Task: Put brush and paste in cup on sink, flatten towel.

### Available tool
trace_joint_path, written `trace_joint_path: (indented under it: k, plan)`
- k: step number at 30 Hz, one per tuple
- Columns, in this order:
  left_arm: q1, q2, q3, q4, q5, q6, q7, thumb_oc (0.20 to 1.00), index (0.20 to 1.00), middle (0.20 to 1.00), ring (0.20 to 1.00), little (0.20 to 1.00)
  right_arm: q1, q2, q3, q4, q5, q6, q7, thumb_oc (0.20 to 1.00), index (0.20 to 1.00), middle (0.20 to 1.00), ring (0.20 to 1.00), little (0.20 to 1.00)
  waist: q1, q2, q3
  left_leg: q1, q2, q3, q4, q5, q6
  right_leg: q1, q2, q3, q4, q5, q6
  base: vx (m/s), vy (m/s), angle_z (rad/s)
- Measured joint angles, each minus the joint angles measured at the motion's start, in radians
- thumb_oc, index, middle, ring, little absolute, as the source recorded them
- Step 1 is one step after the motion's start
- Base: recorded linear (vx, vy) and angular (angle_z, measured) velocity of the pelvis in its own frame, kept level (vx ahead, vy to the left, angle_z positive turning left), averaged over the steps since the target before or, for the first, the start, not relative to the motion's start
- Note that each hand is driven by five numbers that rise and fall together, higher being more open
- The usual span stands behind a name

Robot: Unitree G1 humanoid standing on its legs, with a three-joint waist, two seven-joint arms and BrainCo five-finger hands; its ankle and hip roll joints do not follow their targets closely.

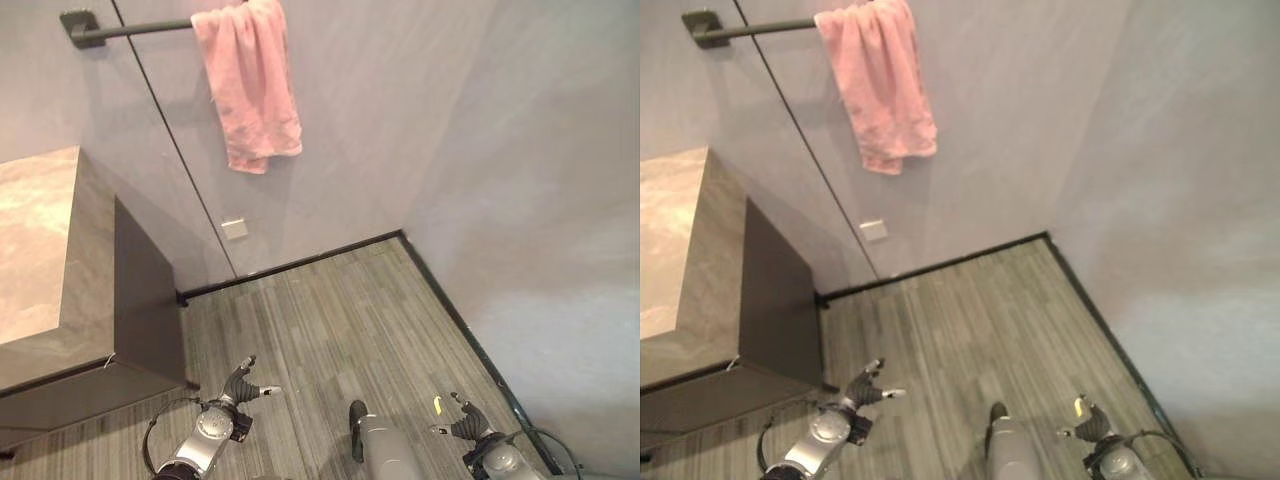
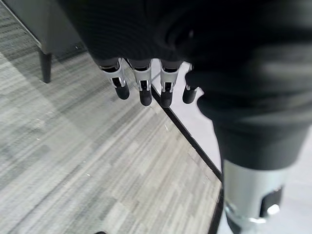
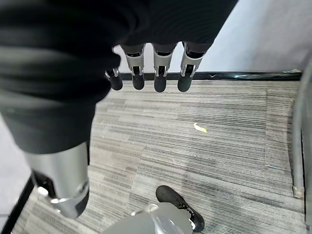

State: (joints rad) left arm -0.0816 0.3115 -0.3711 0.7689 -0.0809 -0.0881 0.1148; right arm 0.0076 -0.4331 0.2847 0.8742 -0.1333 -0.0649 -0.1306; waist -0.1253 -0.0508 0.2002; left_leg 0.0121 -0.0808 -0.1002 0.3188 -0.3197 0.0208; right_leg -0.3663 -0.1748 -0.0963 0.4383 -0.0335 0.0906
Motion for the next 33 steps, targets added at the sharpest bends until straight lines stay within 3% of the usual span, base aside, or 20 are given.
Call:
trace_joint_path:
  k: [6, 11, 12, 15, 17, 18, 19, 21, 22, 23, 24, 25, 26, 27, 28, 29, 30, 32, 33]
  plan:
    - [-0.001, 0.000, -0.004, 0.005, 0.000, 0.003, 0.000, 1.000, 1.000, 1.000, 1.000, 1.000, -0.031, -0.002, 0.002, 0.073, -0.001, -0.005, -0.002, 1.000, 1.000, 1.000, 1.000, 1.000, 0.002, -0.011, 0.026, -0.029, 0.004, -0.035, 0.047, -0.035, 0.004, -0.031, 0.004, 0.003, 0.069, -0.054, -0.001, 0.09, -0.076, 0.13]
    - [-0.001, 0.000, -0.007, 0.005, 0.000, 0.003, -0.001, 1.000, 1.000, 1.000, 1.000, 1.000, -0.022, -0.007, -0.040, 0.282, 0.001, 0.005, -0.022, 1.000, 1.000, 1.000, 1.000, 1.000, -0.006, 0.012, 0.005, 0.023, 0.067, -0.057, -0.026, -0.036, -0.031, -0.015, 0.041, -0.023, 0.098, -0.114, -0.036, 0.20, -0.143, 0.11]
    - [-0.009, 0.000, -0.010, 0.005, 0.000, 0.005, -0.001, 1.000, 1.000, 1.000, 1.000, 1.000, -0.014, -0.012, -0.048, 0.317, 0.001, -0.003, -0.026, 1.000, 1.000, 1.000, 1.000, 1.000, -0.026, 0.018, -0.001, 0.042, 0.089, -0.066, -0.057, -0.038, -0.042, -0.015, 0.056, -0.027, 0.119, -0.133, -0.028, 0.21, -0.160, 0.10]
    - [-0.013, -0.004, -0.037, 0.008, 0.000, 0.001, -0.003, 1.000, 1.000, 1.000, 1.000, 1.000, -0.012, -0.012, -0.049, 0.397, 0.001, 0.008, -0.034, 1.000, 1.000, 1.000, 1.000, 1.000, -0.034, 0.045, -0.038, 0.104, 0.151, -0.057, -0.132, -0.017, -0.080, 0.022, 0.102, -0.059, 0.101, -0.158, -0.074, 0.12, -0.107, 0.03]
    - [-0.045, -0.004, -0.041, 0.024, 0.000, -0.003, -0.003, 1.000, 1.000, 1.000, 1.000, 1.000, 0.001, -0.011, -0.064, 0.396, 0.000, 0.007, -0.040, 1.000, 1.000, 1.000, 1.000, 1.000, -0.053, 0.049, -0.047, 0.099, 0.172, -0.037, -0.118, 0.032, -0.144, 0.055, 0.122, -0.080, 0.070, -0.169, -0.092, 0.12, -0.120, 0.22]
    - [-0.069, -0.008, -0.050, 0.051, 0.000, -0.003, -0.005, 1.000, 1.000, 1.000, 1.000, 1.000, 0.006, -0.009, -0.075, 0.400, 0.001, 0.007, -0.041, 1.000, 1.000, 1.000, 1.000, 1.000, -0.053, 0.050, -0.052, 0.073, 0.178, -0.029, -0.075, 0.058, -0.182, 0.086, 0.130, -0.085, 0.015, -0.156, -0.099, 0.10, -0.062, 0.35]
    - [-0.096, -0.005, -0.094, 0.078, 0.002, -0.003, -0.012, 1.000, 1.000, 1.000, 1.000, 1.000, 0.010, -0.009, -0.088, 0.428, 0.003, 0.006, -0.042, 1.000, 1.000, 1.000, 1.000, 1.000, -0.052, 0.052, -0.078, -0.003, 0.177, -0.028, 0.025, 0.108, -0.198, 0.115, 0.143, -0.094, -0.059, -0.133, -0.103, 0.12, -0.022, 0.39]
    - [-0.128, -0.009, -0.145, 0.079, 0.002, -0.003, -0.012, 1.000, 1.000, 1.000, 1.000, 1.000, 0.009, -0.008, -0.087, 0.450, 0.004, 0.012, -0.043, 1.000, 1.000, 1.000, 1.000, 1.000, -0.046, 0.056, -0.079, -0.057, 0.183, -0.026, 0.091, 0.152, -0.215, 0.127, 0.133, -0.112, -0.096, -0.128, -0.112, 0.14, 0.052, 1.01]
    - [-0.252, -0.059, -0.189, 0.043, 0.001, -0.014, -0.011, 1.000, 1.000, 1.000, 1.000, 1.000, -0.027, 0.035, -0.158, 0.494, 0.050, 0.038, -0.061, 1.000, 1.000, 1.000, 1.000, 1.000, -0.026, 0.018, -0.012, -0.353, 0.247, 0.228, -0.208, 0.221, -0.183, 0.185, 0.099, -0.162, -0.315, -0.040, -0.137, 0.48, 0.466, 0.83]
    - [-0.238, -0.063, -0.192, 0.102, 0.000, -0.009, -0.012, 1.000, 1.000, 1.000, 1.000, 1.000, -0.129, 0.036, -0.168, 0.492, 0.063, 0.027, -0.067, 1.000, 1.000, 1.000, 1.000, 1.000, 0.009, 0.009, 0.048, -0.494, 0.335, 0.205, -0.417, 0.311, -0.177, 0.259, 0.147, -0.130, -0.408, -0.001, -0.127, 0.57, 0.635, 0.21]
    - [-0.193, -0.055, -0.237, 0.099, -0.001, 0.001, -0.008, 1.000, 1.000, 1.000, 1.000, 1.000, -0.101, 0.016, -0.139, 0.393, 0.082, 0.027, -0.078, 1.000, 1.000, 1.000, 1.000, 1.000, 0.003, 0.027, 0.062, -0.572, 0.378, 0.190, -0.368, 0.310, -0.167, 0.298, 0.182, -0.055, -0.431, 0.014, -0.047, 0.72, 0.830, -2.34]
    - [-0.093, -0.019, -0.210, 0.064, 0.001, -0.003, -0.016, 1.000, 1.000, 1.000, 1.000, 1.000, -0.128, 0.026, -0.065, 0.355, 0.082, 0.026, -0.080, 1.000, 1.000, 1.000, 1.000, 1.000, 0.002, 0.023, 0.058, -0.565, 0.406, 0.203, -0.244, 0.291, -0.138, 0.300, 0.186, 0.036, -0.369, -0.063, -0.049, 0.61, 0.828, -2.98]
    - [-0.077, -0.010, -0.198, 0.062, 0.005, 0.011, -0.023, 1.000, 1.000, 1.000, 1.000, 1.000, -0.133, -0.007, -0.028, 0.369, 0.080, 0.029, -0.081, 1.000, 1.000, 1.000, 1.000, 1.000, -0.019, -0.022, 0.040, -0.499, 0.178, 0.128, 0.074, 0.267, -0.094, 0.298, 0.089, 0.125, -0.256, -0.115, -0.018, 0.45, 0.635, -2.54]
    - [-0.084, -0.008, -0.202, 0.054, 0.013, 0.009, -0.024, 1.000, 1.000, 1.000, 1.000, 1.000, -0.120, -0.018, -0.031, 0.361, 0.079, 0.029, -0.082, 1.000, 1.000, 1.000, 1.000, 1.000, -0.035, -0.012, 0.030, -0.471, 0.117, 0.160, 0.133, 0.248, -0.055, 0.322, 0.072, 0.126, -0.249, -0.119, -0.008, 0.34, 0.503, -1.66]
    - [-0.085, -0.008, -0.201, 0.052, 0.016, 0.000, -0.024, 1.000, 1.000, 1.000, 1.000, 1.000, -0.104, -0.025, -0.031, 0.350, 0.080, 0.033, -0.082, 1.000, 1.000, 1.000, 1.000, 1.000, -0.035, 0.022, 0.011, -0.415, 0.091, 0.212, 0.151, 0.250, -0.003, 0.325, 0.079, 0.119, -0.215, -0.129, 0.008, 0.06, 0.100, -0.63]
    - [-0.086, -0.014, -0.202, 0.055, 0.021, -0.006, -0.024, 1.000, 1.000, 1.000, 1.000, 1.000, -0.062, -0.035, -0.042, 0.324, 0.079, 0.034, -0.080, 1.000, 1.000, 1.000, 1.000, 1.000, -0.026, 0.067, -0.016, -0.373, 0.099, 0.233, 0.098, 0.253, 0.032, 0.315, 0.111, 0.111, -0.172, -0.155, 0.017, 0.16, 0.360, -0.46]
    - [-0.135, 0.033, -0.174, 0.046, 0.021, -0.018, -0.019, 1.000, 1.000, 1.000, 1.000, 1.000, 0.012, 0.045, -0.043, 0.288, 0.076, 0.038, -0.075, 1.000, 1.000, 1.000, 1.000, 1.000, -0.023, 0.008, -0.045, -0.319, 0.031, 0.206, 0.026, 0.210, 0.056, 0.279, 0.046, 0.110, -0.095, -0.215, 0.012, 0.11, 0.269, -0.08]
    - [-0.149, 0.069, -0.158, 0.024, 0.021, -0.018, -0.023, 1.000, 1.000, 1.000, 1.000, 1.000, 0.044, 0.088, -0.020, 0.215, 0.059, 0.040, -0.063, 1.000, 1.000, 1.000, 1.000, 1.000, -0.030, -0.019, -0.049, -0.315, -0.014, 0.195, -0.022, 0.222, 0.065, 0.254, -0.005, 0.107, -0.075, -0.187, 0.003, 0.10, 0.237, 0.33]
    - [-0.152, 0.070, -0.159, 0.033, 0.021, -0.017, -0.023, 1.000, 1.000, 1.000, 1.000, 1.000, 0.053, 0.097, -0.014, 0.188, 0.048, 0.032, -0.062, 1.000, 1.000, 1.000, 1.000, 1.000, -0.026, -0.020, -0.050, -0.299, -0.039, 0.190, -0.055, 0.243, 0.060, 0.242, -0.025, 0.113, -0.060, -0.181, 0.017, 0.09, 0.187, 0.31]
